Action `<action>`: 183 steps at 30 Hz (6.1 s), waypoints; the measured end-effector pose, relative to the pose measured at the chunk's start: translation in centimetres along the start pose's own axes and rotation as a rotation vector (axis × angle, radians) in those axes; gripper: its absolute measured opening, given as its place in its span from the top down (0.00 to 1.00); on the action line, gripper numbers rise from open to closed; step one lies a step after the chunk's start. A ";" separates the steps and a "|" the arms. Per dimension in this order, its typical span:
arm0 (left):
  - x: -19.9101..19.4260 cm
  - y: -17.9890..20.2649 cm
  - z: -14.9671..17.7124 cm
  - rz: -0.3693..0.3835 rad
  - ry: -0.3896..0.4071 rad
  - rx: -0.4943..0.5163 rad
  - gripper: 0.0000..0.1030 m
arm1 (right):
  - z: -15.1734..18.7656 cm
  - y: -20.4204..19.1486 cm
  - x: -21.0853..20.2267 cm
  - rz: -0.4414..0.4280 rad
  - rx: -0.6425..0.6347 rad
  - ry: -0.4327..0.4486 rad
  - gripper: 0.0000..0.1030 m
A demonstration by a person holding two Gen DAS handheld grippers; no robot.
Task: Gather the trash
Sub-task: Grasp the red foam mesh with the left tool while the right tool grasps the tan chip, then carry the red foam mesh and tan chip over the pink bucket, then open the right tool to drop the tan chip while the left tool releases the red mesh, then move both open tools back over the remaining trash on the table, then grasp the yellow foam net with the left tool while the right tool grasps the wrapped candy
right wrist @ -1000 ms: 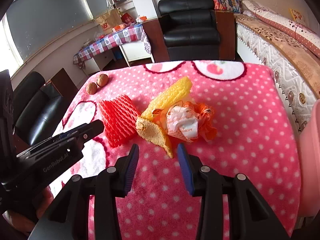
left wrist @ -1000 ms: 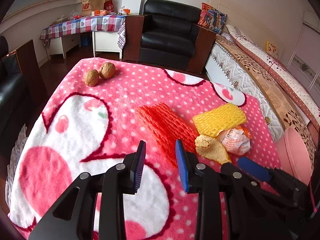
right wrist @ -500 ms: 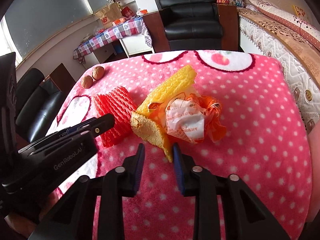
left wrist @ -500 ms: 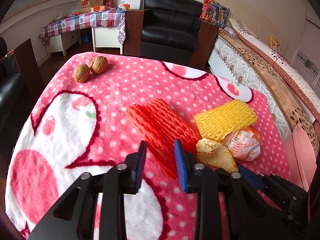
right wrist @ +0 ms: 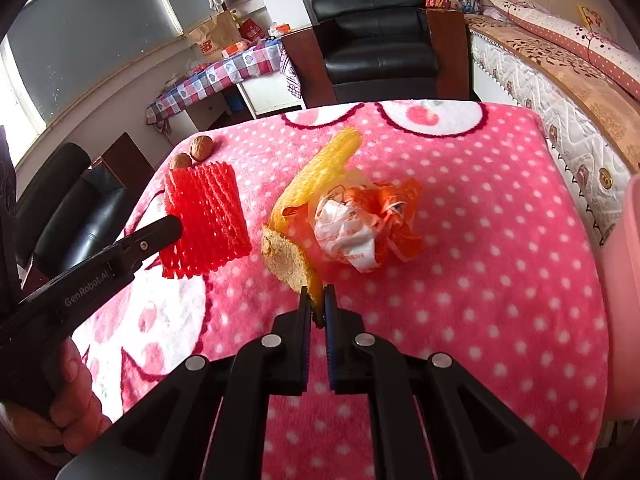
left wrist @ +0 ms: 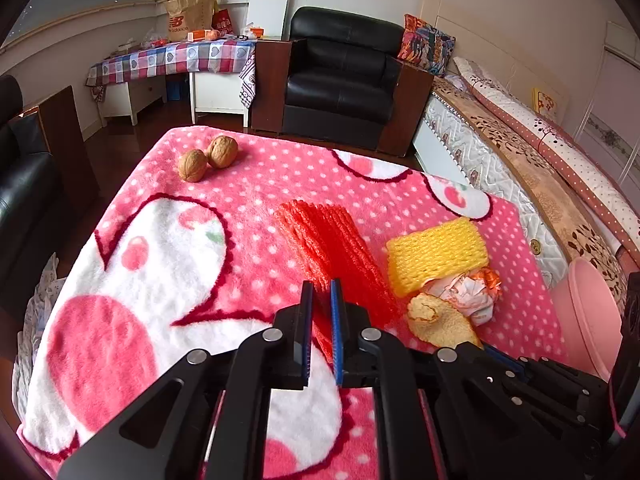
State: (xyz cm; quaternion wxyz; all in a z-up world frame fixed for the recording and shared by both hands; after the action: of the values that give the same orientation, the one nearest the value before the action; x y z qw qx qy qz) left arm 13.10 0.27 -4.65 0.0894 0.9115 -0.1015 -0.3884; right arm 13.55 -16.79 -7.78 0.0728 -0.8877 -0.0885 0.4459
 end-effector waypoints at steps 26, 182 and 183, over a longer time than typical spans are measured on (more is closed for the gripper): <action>-3.3 8.2 2.3 0.084 0.055 0.164 0.93 | 3.5 5.9 -7.9 0.088 0.118 0.107 0.94; 3.6 6.5 0.6 0.231 -0.081 0.550 0.75 | -3.1 2.8 -0.5 0.074 0.047 0.053 0.69; 3.7 6.8 0.7 0.226 -0.080 0.565 0.75 | -3.1 3.0 -0.8 0.073 0.049 0.056 0.69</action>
State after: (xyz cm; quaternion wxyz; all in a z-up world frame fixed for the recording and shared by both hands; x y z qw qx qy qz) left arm 14.26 -7.25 -6.04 -0.1289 0.8672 -0.3095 -0.3681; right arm 15.84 -20.09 -5.92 0.0807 -0.9003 -0.0433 0.4255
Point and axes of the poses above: each gripper's, at about its wrist camera, not at the fingertips, and x roughly the way its jaws point, y to its right, z to its underside, the point moved 1 cm from there along x, roughly the way its jaws point, and after that the axes turned 7 degrees about z, right-handed, at the moved point
